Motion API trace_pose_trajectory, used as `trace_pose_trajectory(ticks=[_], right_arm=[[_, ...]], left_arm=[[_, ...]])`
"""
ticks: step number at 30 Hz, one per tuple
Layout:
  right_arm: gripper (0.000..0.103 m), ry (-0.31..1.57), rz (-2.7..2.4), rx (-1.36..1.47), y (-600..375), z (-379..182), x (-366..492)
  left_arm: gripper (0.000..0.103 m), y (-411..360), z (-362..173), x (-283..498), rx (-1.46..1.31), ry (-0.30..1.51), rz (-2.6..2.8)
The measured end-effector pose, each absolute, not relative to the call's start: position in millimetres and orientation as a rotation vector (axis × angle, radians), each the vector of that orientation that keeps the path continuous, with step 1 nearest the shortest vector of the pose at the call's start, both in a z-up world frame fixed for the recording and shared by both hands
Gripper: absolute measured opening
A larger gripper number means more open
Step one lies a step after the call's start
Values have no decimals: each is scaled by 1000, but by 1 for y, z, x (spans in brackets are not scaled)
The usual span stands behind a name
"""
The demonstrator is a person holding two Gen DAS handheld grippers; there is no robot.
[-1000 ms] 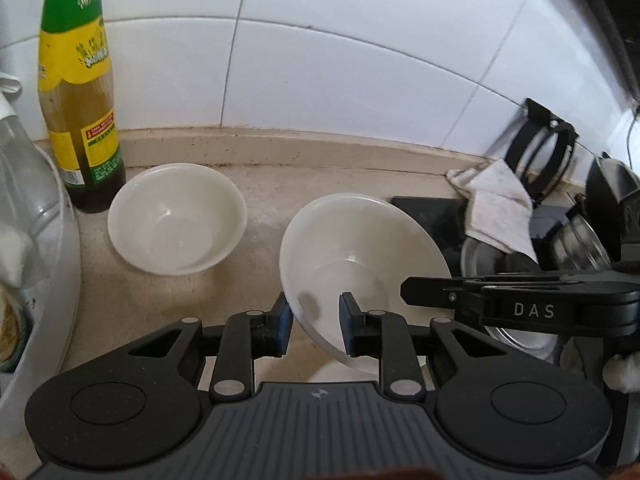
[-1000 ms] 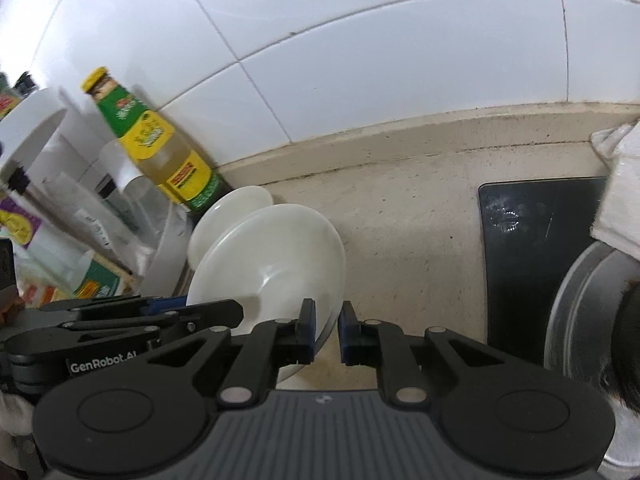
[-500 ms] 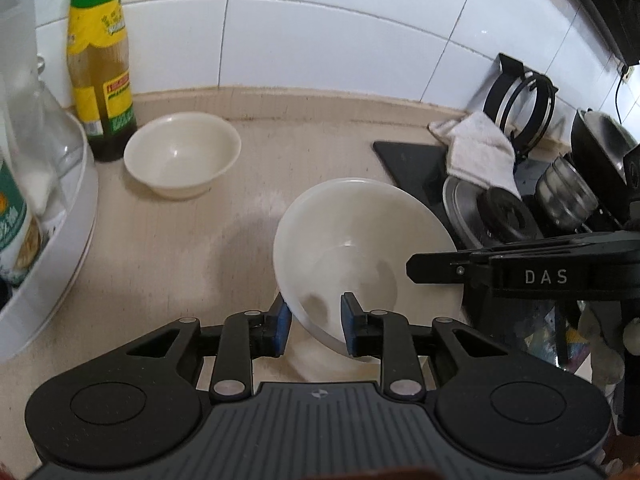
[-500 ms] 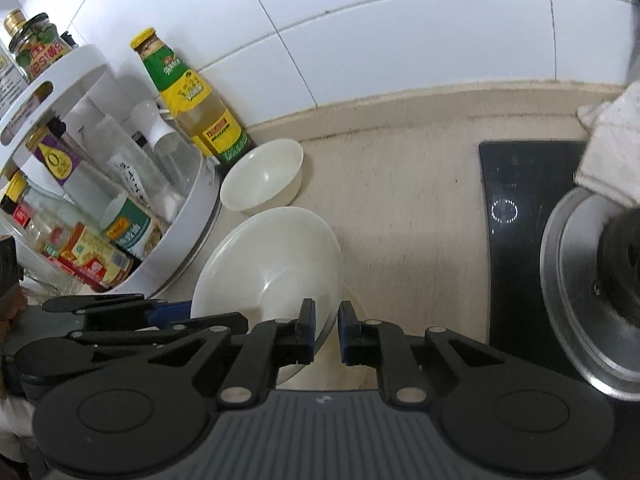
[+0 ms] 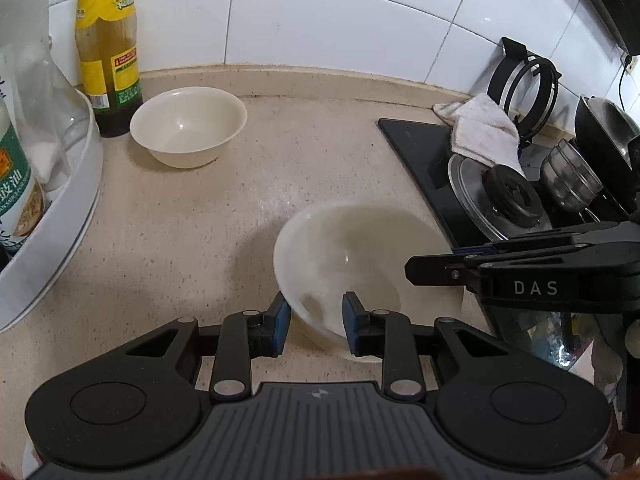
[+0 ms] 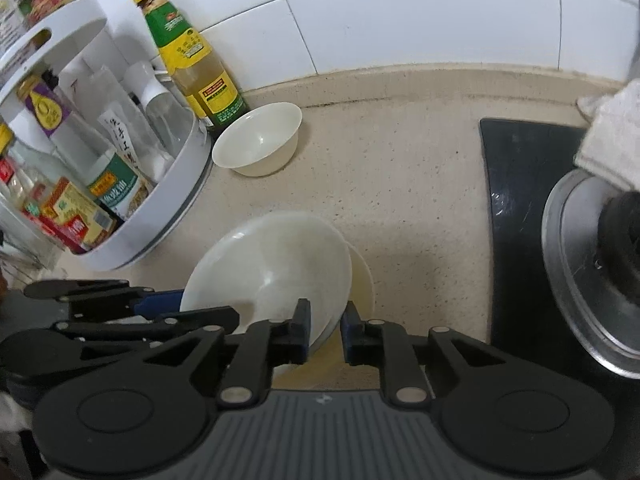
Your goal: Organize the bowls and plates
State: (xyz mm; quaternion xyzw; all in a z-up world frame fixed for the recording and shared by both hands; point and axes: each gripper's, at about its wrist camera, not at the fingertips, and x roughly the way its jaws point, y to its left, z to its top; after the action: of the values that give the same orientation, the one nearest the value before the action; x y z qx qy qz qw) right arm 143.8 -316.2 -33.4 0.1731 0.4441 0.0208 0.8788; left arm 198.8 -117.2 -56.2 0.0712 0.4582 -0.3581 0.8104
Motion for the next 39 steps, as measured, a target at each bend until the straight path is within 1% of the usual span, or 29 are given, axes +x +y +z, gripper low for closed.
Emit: trace_pose_trajectory(ticks=[10, 12, 22, 24, 25, 31, 35, 39], right_arm=[[25, 954, 38, 306, -315, -30, 146], [29, 951, 37, 277, -315, -29, 146], [29, 925, 32, 254, -325, -19, 152], [29, 922, 33, 252, -327, -18, 156], [29, 918, 33, 250, -328, -16, 159], [29, 892, 36, 239, -330, -7, 181], [29, 874, 49, 225, -326, -2, 200], [30, 873, 66, 221, -323, 0, 223]], left_arm=[[35, -108, -53, 200, 151, 965, -748], [35, -105, -51, 201, 145, 959, -742], [37, -96, -42, 217, 114, 942, -696], [40, -95, -39, 222, 105, 938, -683], [44, -94, -37, 225, 99, 936, -675], [59, -89, -25, 253, 32, 930, -602], [61, -94, -20, 267, 16, 921, -567], [63, -99, -28, 281, -3, 939, -522]])
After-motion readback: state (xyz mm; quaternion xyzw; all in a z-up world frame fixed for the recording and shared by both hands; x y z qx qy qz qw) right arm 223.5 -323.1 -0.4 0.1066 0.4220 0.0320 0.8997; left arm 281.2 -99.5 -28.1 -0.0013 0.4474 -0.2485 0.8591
